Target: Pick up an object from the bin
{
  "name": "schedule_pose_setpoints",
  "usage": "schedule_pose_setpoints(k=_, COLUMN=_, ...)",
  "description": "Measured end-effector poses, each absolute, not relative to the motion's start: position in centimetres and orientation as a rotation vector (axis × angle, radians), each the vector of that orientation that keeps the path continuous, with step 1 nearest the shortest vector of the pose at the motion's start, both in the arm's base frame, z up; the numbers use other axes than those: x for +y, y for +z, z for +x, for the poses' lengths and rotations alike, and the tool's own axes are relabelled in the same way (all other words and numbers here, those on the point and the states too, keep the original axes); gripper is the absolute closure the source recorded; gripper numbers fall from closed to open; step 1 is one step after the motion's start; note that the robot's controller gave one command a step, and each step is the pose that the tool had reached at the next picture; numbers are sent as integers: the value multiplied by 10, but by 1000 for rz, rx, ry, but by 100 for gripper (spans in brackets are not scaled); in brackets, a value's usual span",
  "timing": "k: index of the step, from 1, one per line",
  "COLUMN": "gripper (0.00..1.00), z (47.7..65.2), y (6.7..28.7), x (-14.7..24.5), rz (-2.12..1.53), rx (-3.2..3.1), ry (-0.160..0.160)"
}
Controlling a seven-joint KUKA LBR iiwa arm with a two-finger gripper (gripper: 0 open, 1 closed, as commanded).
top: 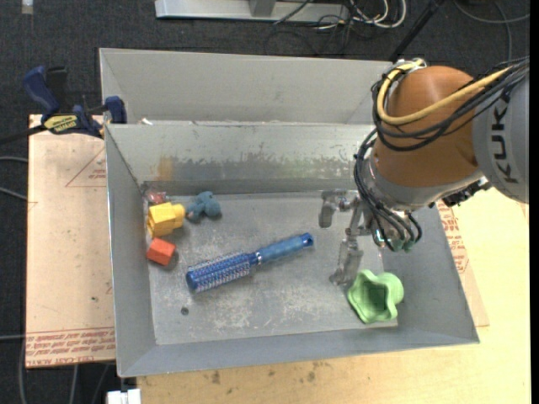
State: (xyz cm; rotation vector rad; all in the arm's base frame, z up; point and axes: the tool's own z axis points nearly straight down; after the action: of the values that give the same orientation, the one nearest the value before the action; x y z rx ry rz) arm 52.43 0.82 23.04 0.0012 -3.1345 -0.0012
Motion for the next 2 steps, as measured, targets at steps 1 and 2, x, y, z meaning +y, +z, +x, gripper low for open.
schedule_pose_setpoints(k=1, gripper=0, z=604, y=116, x=38, rz=349, rx=-3121, ry=-3)
schedule_pose_setpoints(k=2, gripper=0, z=602, y=67, x=48, rz=248, rx=-3129, ry=-3)
